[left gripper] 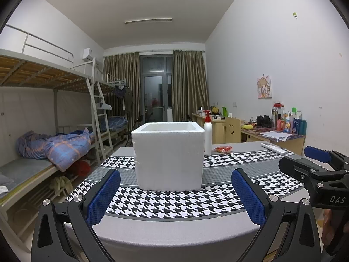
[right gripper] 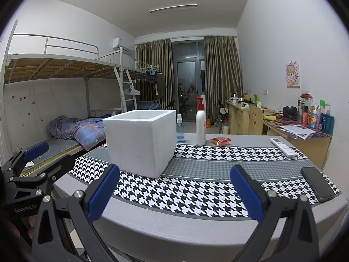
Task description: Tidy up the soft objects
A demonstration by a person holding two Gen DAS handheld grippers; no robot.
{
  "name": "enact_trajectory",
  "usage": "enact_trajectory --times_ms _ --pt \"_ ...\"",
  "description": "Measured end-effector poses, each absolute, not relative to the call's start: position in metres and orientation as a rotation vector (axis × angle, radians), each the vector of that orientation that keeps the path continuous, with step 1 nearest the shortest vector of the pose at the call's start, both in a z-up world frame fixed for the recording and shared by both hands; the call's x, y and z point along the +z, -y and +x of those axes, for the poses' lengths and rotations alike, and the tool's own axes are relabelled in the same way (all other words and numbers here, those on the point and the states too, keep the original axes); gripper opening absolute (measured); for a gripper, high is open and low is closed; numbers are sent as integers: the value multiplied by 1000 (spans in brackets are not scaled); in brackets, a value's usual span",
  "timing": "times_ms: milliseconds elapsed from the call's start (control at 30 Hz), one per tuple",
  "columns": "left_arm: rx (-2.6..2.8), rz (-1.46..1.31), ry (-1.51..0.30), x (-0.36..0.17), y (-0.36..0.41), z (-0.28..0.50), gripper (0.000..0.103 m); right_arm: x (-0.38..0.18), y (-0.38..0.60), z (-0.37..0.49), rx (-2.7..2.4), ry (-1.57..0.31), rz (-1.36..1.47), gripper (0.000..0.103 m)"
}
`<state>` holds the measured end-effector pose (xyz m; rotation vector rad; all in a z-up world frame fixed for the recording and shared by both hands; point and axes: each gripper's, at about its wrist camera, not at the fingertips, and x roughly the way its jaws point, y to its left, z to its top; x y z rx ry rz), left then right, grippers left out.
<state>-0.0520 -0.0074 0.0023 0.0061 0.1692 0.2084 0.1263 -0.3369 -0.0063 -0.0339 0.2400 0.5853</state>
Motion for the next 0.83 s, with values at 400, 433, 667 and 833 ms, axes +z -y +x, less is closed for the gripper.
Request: enact_trajectory --times_ms 400,433,667,833 --pt "204 3 -172 -1 7 -51 102 -8 336 128 585 -244 -34 102" --pt "205 3 -173 -1 7 -51 102 -8 336 128 586 -244 -34 102" --pt "203 5 -174 -2 6 -51 102 -10 335 128 586 -244 -39 102" --pt "203 4 -174 -3 6 -53 102 -10 335 128 589 -245 -41 102"
